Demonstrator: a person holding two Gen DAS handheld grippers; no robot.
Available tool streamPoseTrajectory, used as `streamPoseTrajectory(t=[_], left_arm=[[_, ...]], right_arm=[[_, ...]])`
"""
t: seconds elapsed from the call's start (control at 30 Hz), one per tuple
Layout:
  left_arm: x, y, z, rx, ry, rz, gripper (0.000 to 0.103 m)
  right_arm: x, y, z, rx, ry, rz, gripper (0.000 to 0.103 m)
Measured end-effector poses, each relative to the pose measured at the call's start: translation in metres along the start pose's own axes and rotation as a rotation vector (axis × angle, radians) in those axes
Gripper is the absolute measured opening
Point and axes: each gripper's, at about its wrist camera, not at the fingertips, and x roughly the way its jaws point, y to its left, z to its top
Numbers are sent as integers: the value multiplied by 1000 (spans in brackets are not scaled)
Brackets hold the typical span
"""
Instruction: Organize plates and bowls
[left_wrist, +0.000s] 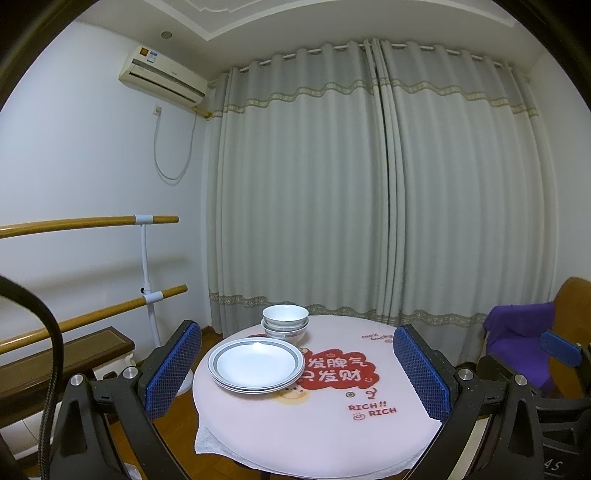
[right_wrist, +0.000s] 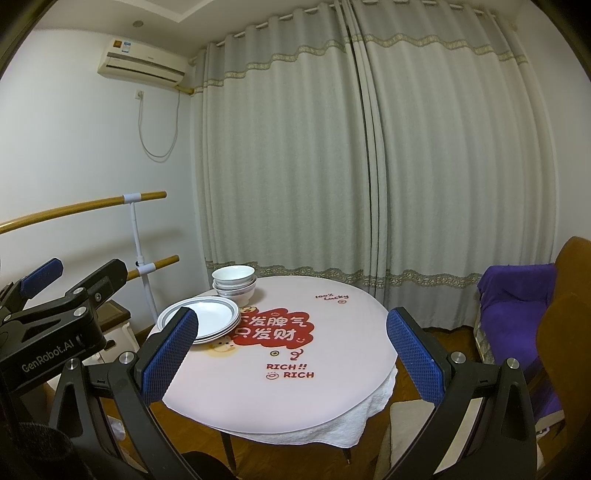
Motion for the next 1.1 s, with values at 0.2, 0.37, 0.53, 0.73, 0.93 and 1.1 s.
streamPoseTrajectory(t=[0.2, 0.37, 0.53, 0.73, 0.93, 1.1], left_arm=[[-1, 1, 0, 0, -2, 0, 102], [-1, 1, -1, 0, -4, -1, 102], [-1, 1, -2, 0, -3, -1, 102], [-1, 2, -2, 0, -3, 0, 102], [-1, 2, -2, 2, -3, 2, 102], [-1, 2, -2, 3, -3, 1, 102]], right_arm=[[-1, 0, -1, 0, -1, 1, 103], [-1, 0, -1, 0, -2, 1, 103], [0, 0, -3, 1, -2, 1, 103], [-1, 0, -2, 2, -3, 1, 103], [-1, 1, -2, 2, -2, 1, 103], [-1, 0, -2, 2, -2, 1, 103]])
